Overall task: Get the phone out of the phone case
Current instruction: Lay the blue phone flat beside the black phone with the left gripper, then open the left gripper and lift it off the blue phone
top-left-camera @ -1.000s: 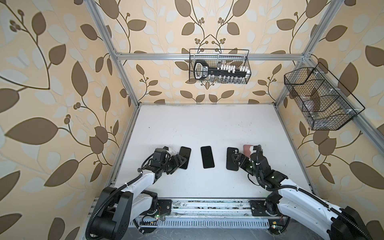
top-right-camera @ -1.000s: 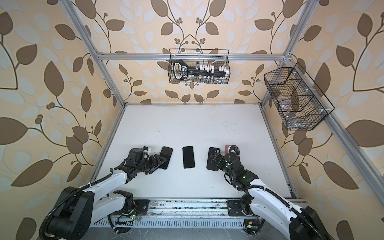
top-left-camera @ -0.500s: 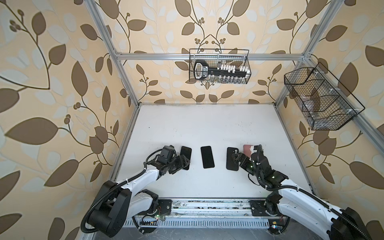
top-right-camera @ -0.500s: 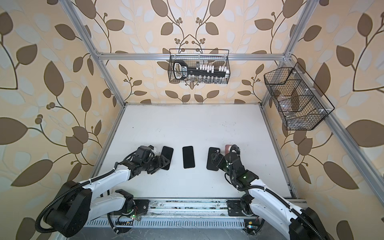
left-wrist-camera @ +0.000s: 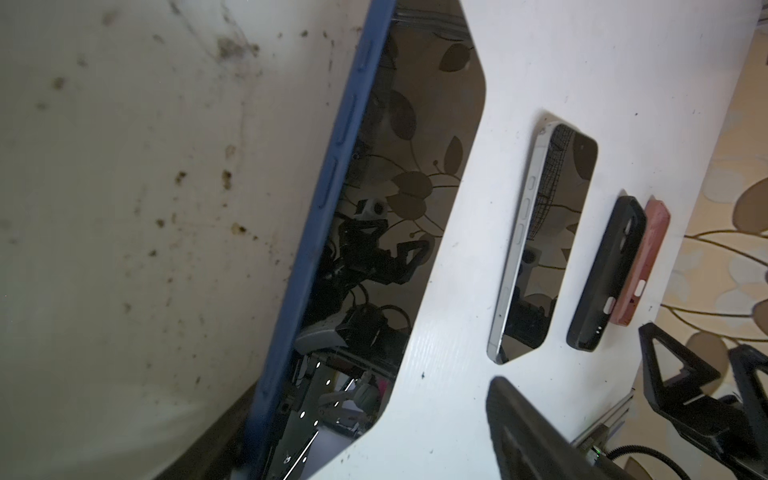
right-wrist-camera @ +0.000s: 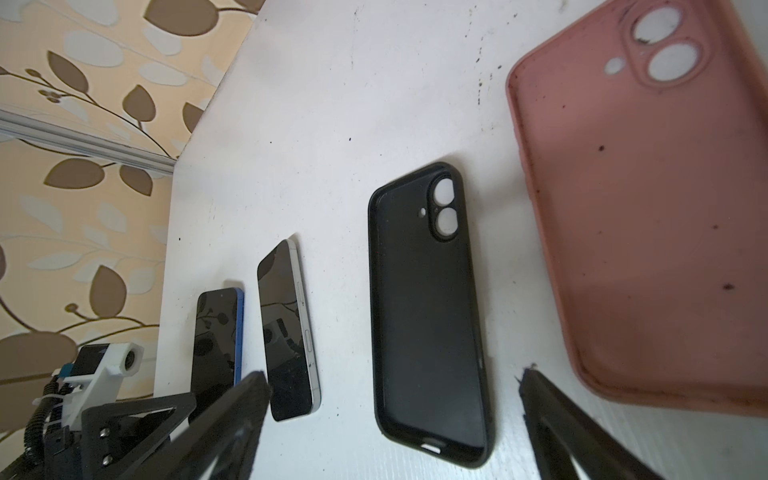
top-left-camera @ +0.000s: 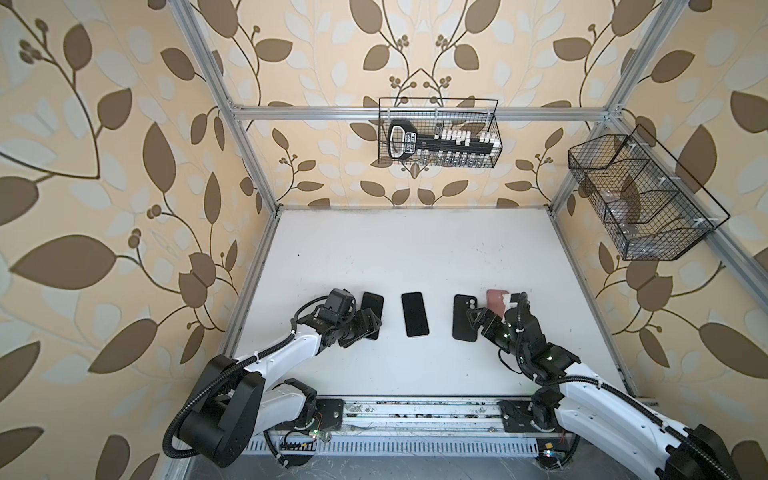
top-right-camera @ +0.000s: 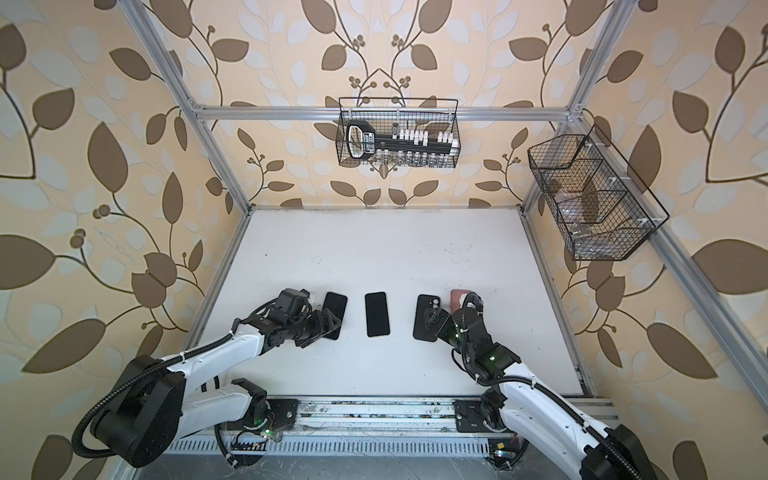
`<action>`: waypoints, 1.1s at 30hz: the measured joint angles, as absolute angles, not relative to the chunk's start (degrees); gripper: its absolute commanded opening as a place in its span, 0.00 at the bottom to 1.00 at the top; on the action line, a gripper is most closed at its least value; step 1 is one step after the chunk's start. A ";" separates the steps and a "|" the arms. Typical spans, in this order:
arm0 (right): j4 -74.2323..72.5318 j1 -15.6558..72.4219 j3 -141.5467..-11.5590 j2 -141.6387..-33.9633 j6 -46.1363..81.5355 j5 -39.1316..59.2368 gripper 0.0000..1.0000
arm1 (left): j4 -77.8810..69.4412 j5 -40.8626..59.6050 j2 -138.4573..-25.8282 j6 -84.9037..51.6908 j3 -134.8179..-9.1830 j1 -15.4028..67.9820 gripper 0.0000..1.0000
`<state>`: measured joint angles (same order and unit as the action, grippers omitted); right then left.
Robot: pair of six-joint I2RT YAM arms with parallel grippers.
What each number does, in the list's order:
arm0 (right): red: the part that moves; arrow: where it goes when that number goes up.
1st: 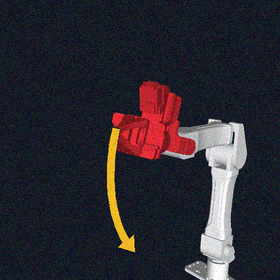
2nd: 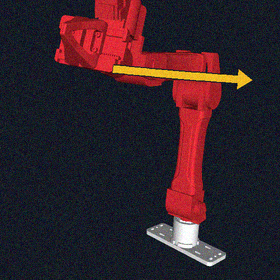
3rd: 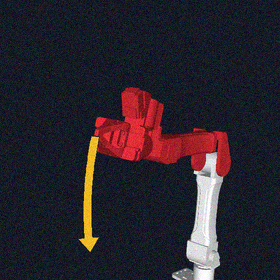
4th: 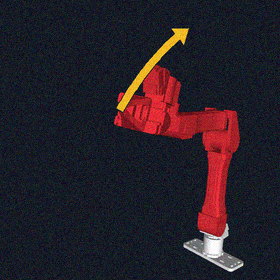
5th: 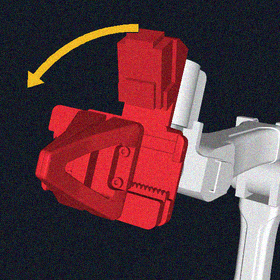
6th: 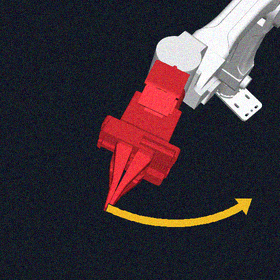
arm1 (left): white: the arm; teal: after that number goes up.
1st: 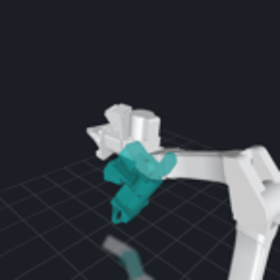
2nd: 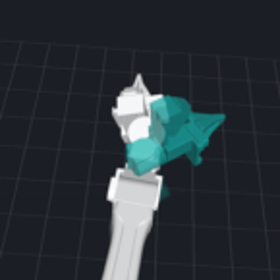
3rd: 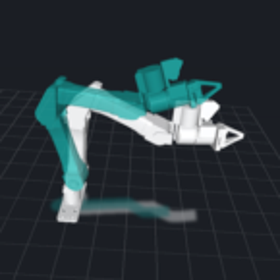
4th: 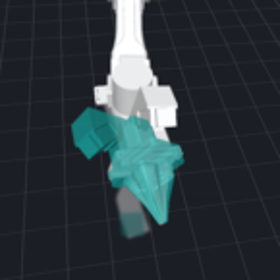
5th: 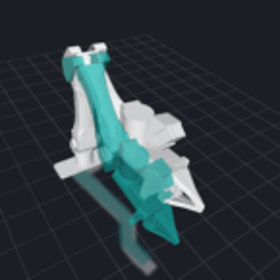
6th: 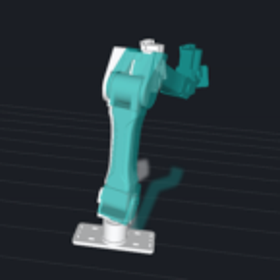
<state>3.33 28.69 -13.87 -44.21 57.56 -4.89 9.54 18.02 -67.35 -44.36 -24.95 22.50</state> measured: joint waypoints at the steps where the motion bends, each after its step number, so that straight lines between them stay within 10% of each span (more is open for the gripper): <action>1: 3.36 28.69 -13.87 -44.21 57.56 -4.89 0.95 | 10.07 17.63 -67.35 -44.31 -25.17 22.55 0.83; 33: 4.91 26.68 -14.00 -40.82 52.69 -1.85 0.94 | 33.56 13.32 -66.30 -37.82 -40.60 22.04 0.99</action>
<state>4.91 26.68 -14.00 -40.82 52.69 -1.85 33.56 13.32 -66.30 -37.82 -40.60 22.04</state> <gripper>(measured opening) 0.944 0.988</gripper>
